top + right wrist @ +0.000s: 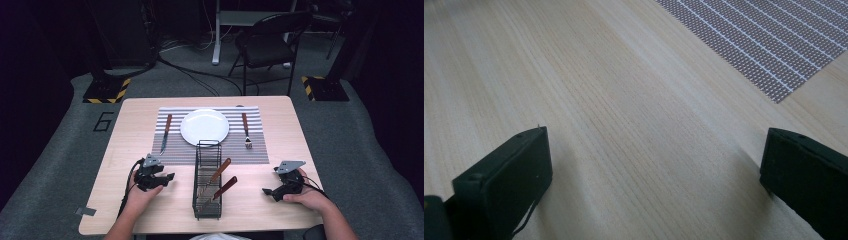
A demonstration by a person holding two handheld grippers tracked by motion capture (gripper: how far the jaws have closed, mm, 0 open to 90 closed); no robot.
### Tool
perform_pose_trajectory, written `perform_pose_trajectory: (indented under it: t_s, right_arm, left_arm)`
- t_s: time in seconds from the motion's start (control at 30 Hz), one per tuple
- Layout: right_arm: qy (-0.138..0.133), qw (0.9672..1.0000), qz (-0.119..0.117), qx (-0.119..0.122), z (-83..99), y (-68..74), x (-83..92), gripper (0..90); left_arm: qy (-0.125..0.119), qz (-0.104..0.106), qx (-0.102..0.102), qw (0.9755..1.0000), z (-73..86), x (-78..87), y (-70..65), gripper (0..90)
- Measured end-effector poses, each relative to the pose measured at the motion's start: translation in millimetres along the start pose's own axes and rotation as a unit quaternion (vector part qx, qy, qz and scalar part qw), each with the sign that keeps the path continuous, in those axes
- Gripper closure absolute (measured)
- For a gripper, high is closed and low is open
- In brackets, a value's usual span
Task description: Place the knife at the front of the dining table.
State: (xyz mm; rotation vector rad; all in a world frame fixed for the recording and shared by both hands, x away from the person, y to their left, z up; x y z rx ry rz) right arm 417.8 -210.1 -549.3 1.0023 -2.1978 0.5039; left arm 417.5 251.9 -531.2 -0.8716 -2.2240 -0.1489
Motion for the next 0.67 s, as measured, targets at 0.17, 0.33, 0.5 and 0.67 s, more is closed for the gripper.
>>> perform_pose_trajectory:
  t_s: [0.17,0.33,0.5,0.67]
  right_arm:
    - [0.000,1.0000,0.000,0.000,0.0,0.0,0.0,0.0]
    - [0.000,1.0000,0.000,0.000,0.0,0.0,0.0,0.0]
    - [0.000,1.0000,0.000,0.000,0.0,0.0,0.0,0.0]
    - [0.000,1.0000,0.000,0.000,0.0,0.0,0.0,0.0]
  left_arm:
    - [-0.008,-0.004,0.005,0.9999,3.2,5.4,4.2,41.2]
    - [-0.017,-0.014,0.028,0.9993,5.5,9.9,13.6,39.7]
    - [-0.016,-0.018,0.033,0.9992,7.2,9.1,15.4,38.9]
    - [-0.008,-0.024,0.025,0.9994,10.8,5.0,17.2,34.4]
Point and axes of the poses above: each handheld gripper's, and its own axes: x roughly backward along the jaws, z roughly out of its underside, y roughly to its left, the point moved 3 cm from there along -x, roughly forward along the jaws, and after that the axes turned 6 degrees about z, right-handed, at the moved point
